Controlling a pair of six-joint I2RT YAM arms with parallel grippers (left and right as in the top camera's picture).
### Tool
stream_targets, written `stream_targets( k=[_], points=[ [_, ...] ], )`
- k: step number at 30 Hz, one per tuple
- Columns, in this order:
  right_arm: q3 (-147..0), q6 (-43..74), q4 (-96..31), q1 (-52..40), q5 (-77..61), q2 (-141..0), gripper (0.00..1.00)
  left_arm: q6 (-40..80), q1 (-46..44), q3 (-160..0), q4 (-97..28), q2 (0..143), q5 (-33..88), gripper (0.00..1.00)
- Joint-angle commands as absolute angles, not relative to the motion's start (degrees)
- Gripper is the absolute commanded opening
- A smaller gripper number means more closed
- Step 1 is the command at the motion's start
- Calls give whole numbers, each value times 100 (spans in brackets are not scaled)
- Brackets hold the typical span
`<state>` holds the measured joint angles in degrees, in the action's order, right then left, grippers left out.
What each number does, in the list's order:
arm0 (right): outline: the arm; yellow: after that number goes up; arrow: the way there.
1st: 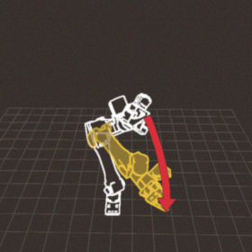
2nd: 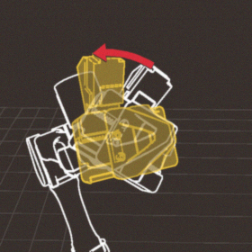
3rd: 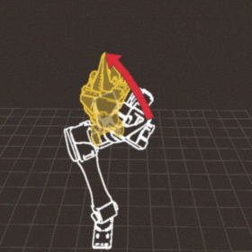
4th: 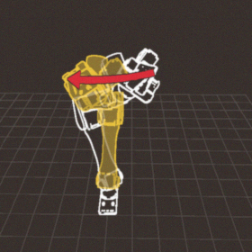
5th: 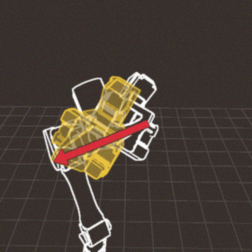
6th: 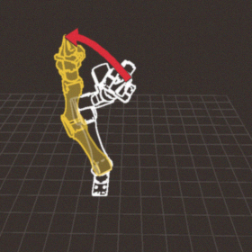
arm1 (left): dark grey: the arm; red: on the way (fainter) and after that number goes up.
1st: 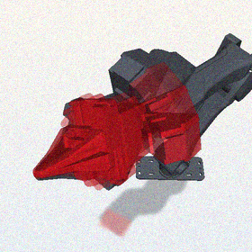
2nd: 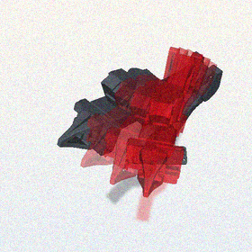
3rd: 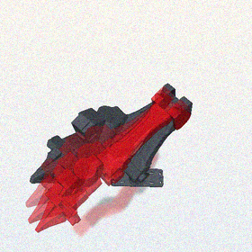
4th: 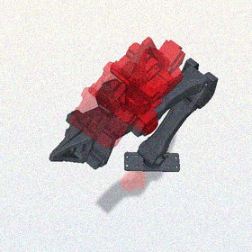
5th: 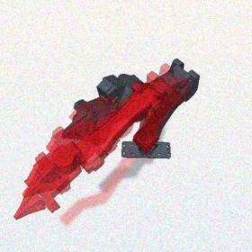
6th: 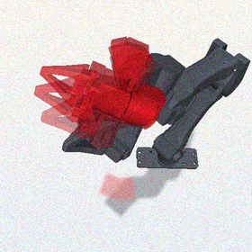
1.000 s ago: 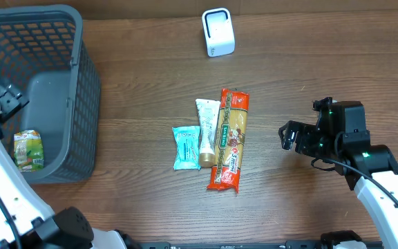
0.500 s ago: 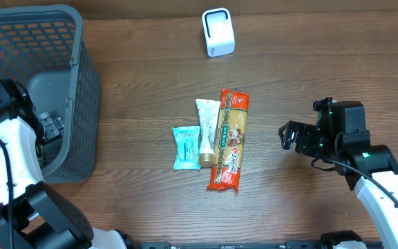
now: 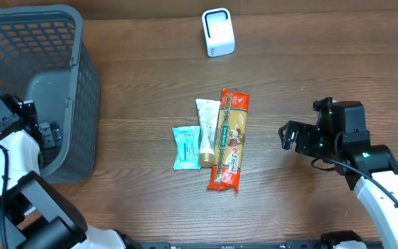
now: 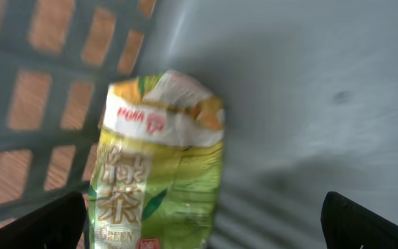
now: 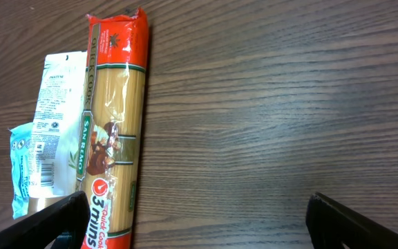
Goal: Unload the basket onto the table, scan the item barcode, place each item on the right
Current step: 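Grasp the green snack pouch in the basket with the left gripper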
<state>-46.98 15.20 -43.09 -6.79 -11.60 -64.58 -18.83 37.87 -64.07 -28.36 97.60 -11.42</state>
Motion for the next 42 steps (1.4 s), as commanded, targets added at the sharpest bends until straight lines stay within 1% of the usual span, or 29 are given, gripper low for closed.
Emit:
stream_targets(
  k=[1, 7, 9, 10, 11, 13, 14, 16, 17, 20, 24, 28, 32, 35, 38, 42],
  points=[
    [-4827, 1455, -4281, -668, -1166, -6438, 100, -1837, 4108, -6335, -2805, 10049, -1240, 100],
    [-4827, 1455, -4281, -668, -1166, -6438, 100, -1839, 4386, -6335, -2801, 10326, -1125, 100],
    [-4827, 1455, -4281, -668, -1166, -6438, 100, -1835, 4397, -6335, -2799, 10442, -1041, 95],
    [-4827, 1455, -4281, -668, -1166, -6438, 100, -1817, 4397, -6335, -2803, 10488, -1048, 86],
    [-4827, 1452, -4281, -668, -1166, -6438, 100, -1817, 4386, -6335, -2808, 10510, -1050, 74],
    [-4827, 1455, -4281, -668, -1166, -6438, 100, -1763, 4357, -6348, -2803, 10508, -1050, 38],
    [-4827, 1455, -4281, -668, -1166, -6438, 100, -1627, 4338, -6401, -2812, 10492, -1048, 23],
    [-4827, 1455, -4281, -668, -1166, -6438, 100, -1450, 4305, -6475, -2880, 10473, -1046, 6],
    [-4827, 1455, -4281, -668, -1166, -6438, 100, -1367, 4285, -6510, -2923, 10457, -1044, 4],
    [-4827, 1452, -4281, -668, -1166, -6438, 100, -1131, 4193, -6661, -3087, 10374, -897, 4],
    [-4827, 1455, -4281, -668, -1166, -6438, 100, -1125, 3994, -7229, -3590, 10165, 21, 4],
    [-4827, 1455, -4281, -668, -1166, -6438, 100, -899, 3736, -8425, -4552, 9802, 1253, 4],
    [-4827, 1455, -4281, -668, -1166, -6438, 100, -849, 3474, -9800, -5570, 9470, 2014, 4],
    [-4827, 1452, -4281, -668, -1166, -6438, 100, -847, 3260, -10884, -6401, 9188, 2421, 4],
    [-4827, 1455, -4281, -668, -1166, -6438, 100, -849, 3011, -11625, -7061, 8901, 2626, 4],
    [-4827, 1455, -4281, -668, -1166, -6438, 100, -751, 2471, -11856, -7638, 8475, 2622, 4]
  ],
)
